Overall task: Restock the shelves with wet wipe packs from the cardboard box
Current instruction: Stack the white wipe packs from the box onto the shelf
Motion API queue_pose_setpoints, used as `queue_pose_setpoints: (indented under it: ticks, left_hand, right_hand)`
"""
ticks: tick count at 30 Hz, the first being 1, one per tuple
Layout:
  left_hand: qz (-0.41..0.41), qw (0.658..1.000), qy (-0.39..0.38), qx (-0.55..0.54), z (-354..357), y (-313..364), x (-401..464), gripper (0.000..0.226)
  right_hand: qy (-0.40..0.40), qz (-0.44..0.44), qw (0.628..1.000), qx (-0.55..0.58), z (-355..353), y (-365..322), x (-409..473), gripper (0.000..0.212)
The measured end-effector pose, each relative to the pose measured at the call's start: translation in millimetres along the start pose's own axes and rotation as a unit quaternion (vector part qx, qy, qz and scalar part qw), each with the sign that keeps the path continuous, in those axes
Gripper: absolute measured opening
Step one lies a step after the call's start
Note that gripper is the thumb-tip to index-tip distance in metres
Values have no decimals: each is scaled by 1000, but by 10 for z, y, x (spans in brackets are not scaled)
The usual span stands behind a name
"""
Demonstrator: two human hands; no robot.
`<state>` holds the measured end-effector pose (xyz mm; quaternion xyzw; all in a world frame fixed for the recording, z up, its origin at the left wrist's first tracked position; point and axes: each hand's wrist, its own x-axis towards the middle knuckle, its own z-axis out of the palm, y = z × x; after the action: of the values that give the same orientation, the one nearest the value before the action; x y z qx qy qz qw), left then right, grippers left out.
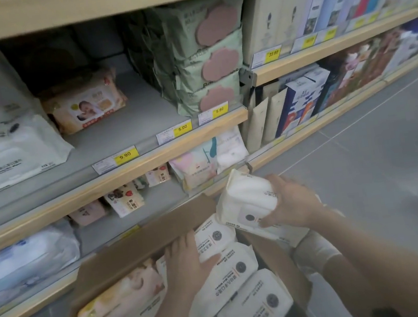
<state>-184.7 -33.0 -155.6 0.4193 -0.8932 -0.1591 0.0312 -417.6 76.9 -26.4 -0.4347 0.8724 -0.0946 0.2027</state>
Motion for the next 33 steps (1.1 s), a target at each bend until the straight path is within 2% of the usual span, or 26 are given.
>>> queue_pose_setpoints:
  ticks: [3,5,12,17,20,22,26,33]
  left_hand:
    - [50,998,7,43,-61,-61,77,68]
    - [66,997,4,43,-124,-95,100,67]
    - [62,998,10,24,-639,-88,0,97]
    - [42,997,54,-27,-1207,-248,-211,94]
    - [10,990,94,-105,-1500,-500,-389,89]
    - [0,986,120,-119,-1699,-725,-526,87]
    - [-48,986,158,-38,-2110,-1230,-882,84]
    - [-129,966,221,27,-2620,-2124,-1523,85]
  right_hand:
    - [0,1,1000,7,-15,-1,-11,92]
    - [7,0,1000,9,-48,10,-33,92]
    - [48,10,998,50,-308,-61,-168,96]
    - [62,-18,996,56,-493,-325,-288,95]
    - [67,-56,996,35,-535,-593,-316,97]
    - [62,-80,995,13,-541,-824,-313,101]
    - [59,-138,988,-27,-503,-1371,-257,101]
    - [51,-250,963,-81,-301,-2581,-104,99]
